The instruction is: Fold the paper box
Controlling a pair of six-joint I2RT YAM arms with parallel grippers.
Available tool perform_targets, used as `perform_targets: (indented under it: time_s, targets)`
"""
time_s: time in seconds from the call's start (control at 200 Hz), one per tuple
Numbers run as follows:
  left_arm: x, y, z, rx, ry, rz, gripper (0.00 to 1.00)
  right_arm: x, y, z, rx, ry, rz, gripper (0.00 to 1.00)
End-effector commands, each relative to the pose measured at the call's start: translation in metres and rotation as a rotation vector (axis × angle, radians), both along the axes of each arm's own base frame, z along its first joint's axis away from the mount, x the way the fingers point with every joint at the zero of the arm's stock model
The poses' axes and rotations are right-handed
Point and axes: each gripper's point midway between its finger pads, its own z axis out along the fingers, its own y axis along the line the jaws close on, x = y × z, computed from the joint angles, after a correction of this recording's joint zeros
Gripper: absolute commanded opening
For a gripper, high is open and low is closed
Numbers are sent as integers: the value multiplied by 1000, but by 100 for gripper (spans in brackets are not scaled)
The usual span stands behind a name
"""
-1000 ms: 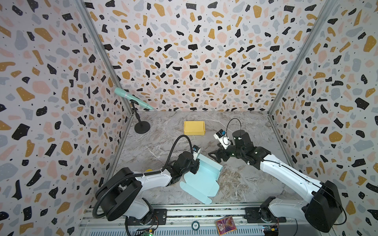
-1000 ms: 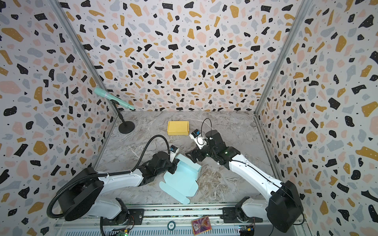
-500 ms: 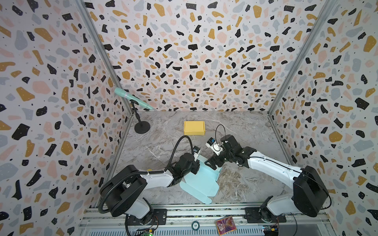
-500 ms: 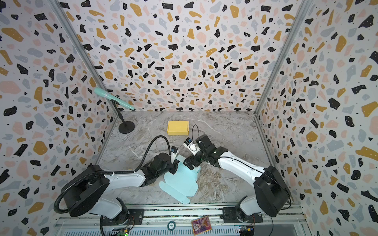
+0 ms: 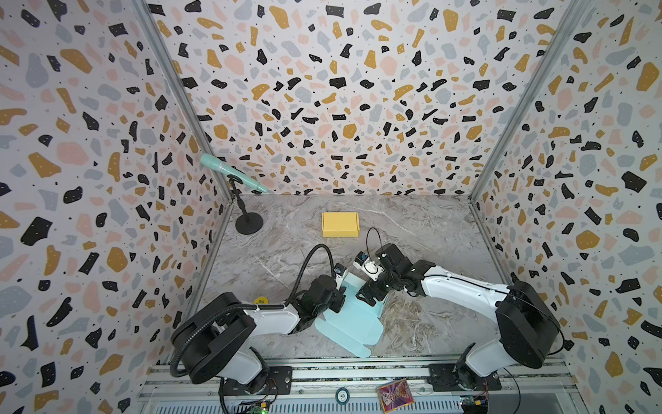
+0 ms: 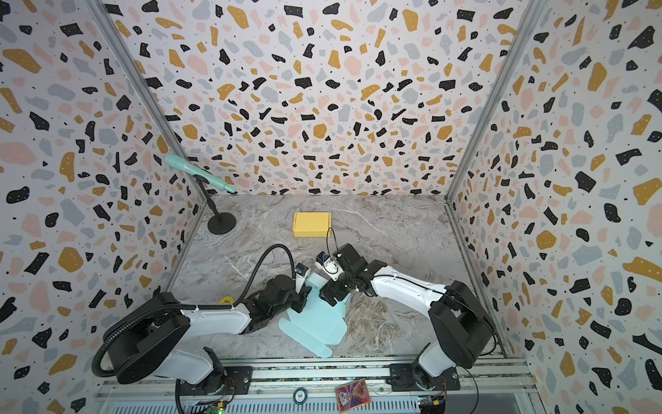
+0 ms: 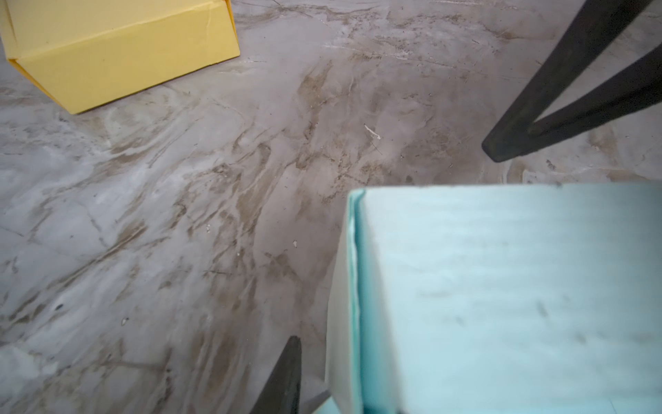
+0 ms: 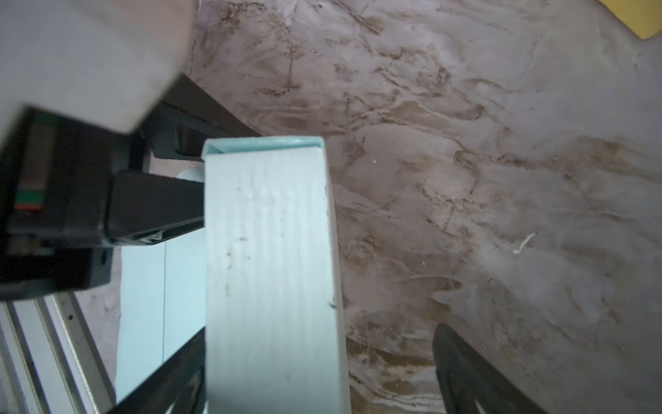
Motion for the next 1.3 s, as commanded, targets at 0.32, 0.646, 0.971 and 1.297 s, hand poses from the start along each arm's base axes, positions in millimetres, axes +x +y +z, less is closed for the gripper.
perform_targets:
  time_s: [0.32, 0.646, 0.971, 1.297]
  targets:
    - [-14, 20, 37, -58, 3, 63, 48, 21, -10, 9, 154, 65, -19, 87]
    - [-14, 31, 81, -165, 88, 212, 92, 33, -30, 4, 302, 155, -79, 83]
    - [-25, 15, 68, -278, 309, 228, 100, 46, -52, -2, 414, 231, -169, 79]
    - [-31, 35, 39, -367, 435, 281, 95, 58, -75, -6, 507, 274, -275, 79]
